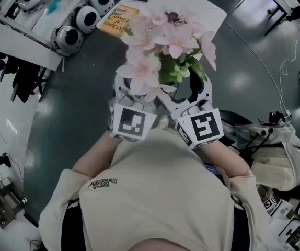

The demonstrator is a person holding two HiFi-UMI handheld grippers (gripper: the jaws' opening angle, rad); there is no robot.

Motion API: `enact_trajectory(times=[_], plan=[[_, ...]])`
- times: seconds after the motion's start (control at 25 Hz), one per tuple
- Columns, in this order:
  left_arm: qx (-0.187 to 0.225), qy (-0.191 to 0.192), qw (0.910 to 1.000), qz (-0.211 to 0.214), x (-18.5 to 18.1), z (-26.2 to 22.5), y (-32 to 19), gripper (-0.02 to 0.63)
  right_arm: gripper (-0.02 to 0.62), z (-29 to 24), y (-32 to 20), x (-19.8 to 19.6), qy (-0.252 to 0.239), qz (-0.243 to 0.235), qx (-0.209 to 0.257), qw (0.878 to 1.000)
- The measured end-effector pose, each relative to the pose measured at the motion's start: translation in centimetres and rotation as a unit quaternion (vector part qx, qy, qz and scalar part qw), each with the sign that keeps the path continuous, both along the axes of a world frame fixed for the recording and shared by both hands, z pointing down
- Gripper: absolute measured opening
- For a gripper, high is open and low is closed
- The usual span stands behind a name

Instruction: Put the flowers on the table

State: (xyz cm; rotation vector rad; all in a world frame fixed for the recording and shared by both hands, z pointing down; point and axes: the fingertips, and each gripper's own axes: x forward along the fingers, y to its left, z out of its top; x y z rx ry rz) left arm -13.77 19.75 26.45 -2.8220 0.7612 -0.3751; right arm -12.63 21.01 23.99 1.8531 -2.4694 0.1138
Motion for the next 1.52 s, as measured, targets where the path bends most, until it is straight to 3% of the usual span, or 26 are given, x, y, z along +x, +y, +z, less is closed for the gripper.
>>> enact_trajectory(times=[0.56,1.08,1.52], plan=[[0.013,-0.015,0.9997,0.017,0.1,0.3,-0.4,0.483,0.459,0.1,-0.5,0.1,-0.005,0.002,-0.001,1.0],[-0.003,-0.02,0.9995,0.024,0.7,0.7,-0.3,0.483,0.459,0.5,-0.4,0.7,-0.015,0.012,-0.013,1.0],[0.005,-0.027,0.9996,0.007,2.4,1.0,1.0,0.483,0.459,0.9,1.0,2.4,-0.021,-0.006,-0.003,1.0]])
